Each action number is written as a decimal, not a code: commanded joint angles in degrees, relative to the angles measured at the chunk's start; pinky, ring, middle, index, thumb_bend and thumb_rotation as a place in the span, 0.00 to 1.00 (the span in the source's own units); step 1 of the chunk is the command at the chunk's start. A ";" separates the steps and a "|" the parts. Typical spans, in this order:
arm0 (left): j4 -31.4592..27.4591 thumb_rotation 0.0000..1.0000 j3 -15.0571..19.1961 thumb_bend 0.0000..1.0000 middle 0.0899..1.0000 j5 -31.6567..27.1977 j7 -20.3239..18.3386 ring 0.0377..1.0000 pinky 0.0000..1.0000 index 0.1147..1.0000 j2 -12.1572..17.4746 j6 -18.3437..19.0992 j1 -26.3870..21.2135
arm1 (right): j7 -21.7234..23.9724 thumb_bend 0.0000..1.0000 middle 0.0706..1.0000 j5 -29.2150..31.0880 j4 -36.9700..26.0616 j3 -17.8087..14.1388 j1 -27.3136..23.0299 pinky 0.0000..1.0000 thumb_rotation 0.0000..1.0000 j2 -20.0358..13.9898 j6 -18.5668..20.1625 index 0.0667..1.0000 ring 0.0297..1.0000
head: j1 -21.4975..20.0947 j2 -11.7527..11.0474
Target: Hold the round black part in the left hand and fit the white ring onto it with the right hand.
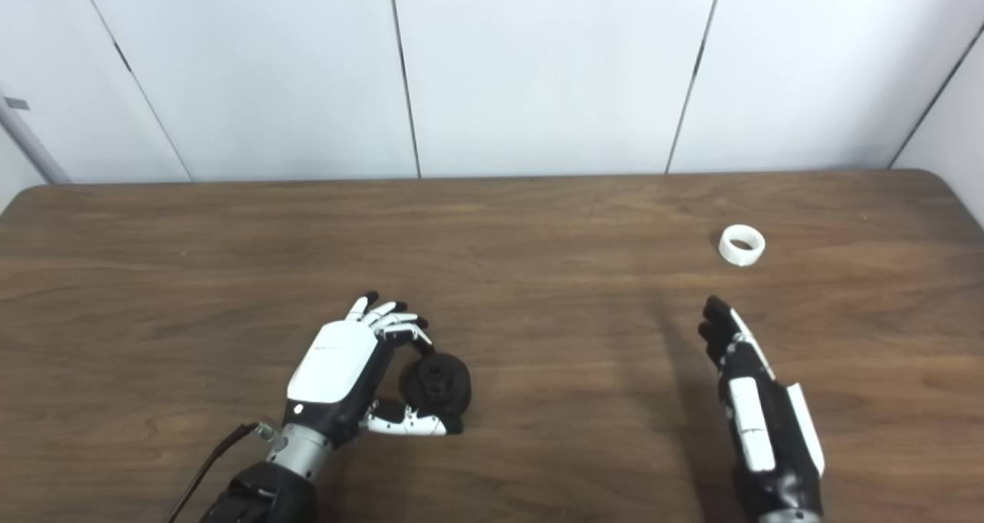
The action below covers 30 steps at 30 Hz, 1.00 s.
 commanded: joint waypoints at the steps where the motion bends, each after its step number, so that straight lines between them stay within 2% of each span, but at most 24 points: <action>1: 0.08 0.05 -0.14 0.52 0.76 1.42 0.11 0.89 1.00 0.42 0.16 -0.08 -0.02 | -1.70 0.56 0.87 -1.35 -2.81 -1.40 -3.71 0.89 0.60 2.08 0.73 0.82 0.90 | -0.07 0.13; 3: -0.09 0.05 -0.08 0.52 0.76 1.31 -0.18 0.89 1.00 0.42 0.14 0.11 0.08 | -3.09 0.60 0.84 -2.63 -2.70 -2.13 -5.02 0.84 0.47 2.14 1.67 0.78 0.87 | -0.07 0.13; 5: -0.21 0.05 0.00 0.52 0.76 0.98 -0.44 0.88 1.00 0.42 0.19 0.10 0.19 | -4.46 0.62 0.82 -4.52 -2.78 -2.75 -6.59 0.85 0.40 1.96 3.43 0.75 0.86 | -0.43 0.23; 7: -0.26 0.05 0.14 0.52 0.76 0.60 -0.64 0.88 1.00 0.42 0.19 0.12 0.34 | -5.44 0.64 0.78 -6.90 -2.60 -3.15 -8.18 0.85 0.29 1.35 4.44 0.70 0.85 | -0.50 0.27; 11: -0.25 0.05 0.29 0.52 0.76 0.20 -0.58 0.88 1.00 0.42 0.28 -0.07 0.72 | -5.54 0.68 0.79 -10.51 -1.78 -4.00 -11.00 0.85 0.22 -0.14 6.66 0.67 0.85 | -0.95 0.60; 13: -0.28 0.05 0.33 0.52 0.76 0.19 -0.67 0.88 1.00 0.42 0.40 -0.07 0.87 | -5.35 0.71 0.80 -11.91 -1.12 -4.60 -12.63 0.90 0.20 -0.84 7.89 0.65 0.87 | -1.29 0.69; 19: -0.97 0.05 0.87 0.52 0.76 -0.10 -1.44 0.89 1.00 0.42 0.92 -0.06 1.20 | -5.04 0.76 0.83 -18.92 0.15 -4.98 -16.58 0.96 0.22 -4.06 11.40 0.63 0.91 | -3.90 0.79; 25: -1.24 0.05 1.54 0.52 0.76 -0.29 -1.76 0.88 1.00 0.42 1.83 -0.62 1.49 | -4.87 0.80 0.85 -23.17 2.86 -5.58 -19.55 0.93 0.27 -6.84 12.27 0.62 0.91 | -7.50 0.47; 30: -1.33 0.05 2.33 0.52 0.76 -0.87 -1.60 0.88 1.00 0.42 2.45 -1.49 1.63 | -4.80 0.83 0.87 -27.98 4.20 -5.37 -22.32 0.89 0.28 -8.56 16.23 0.64 0.90 | -11.91 -0.01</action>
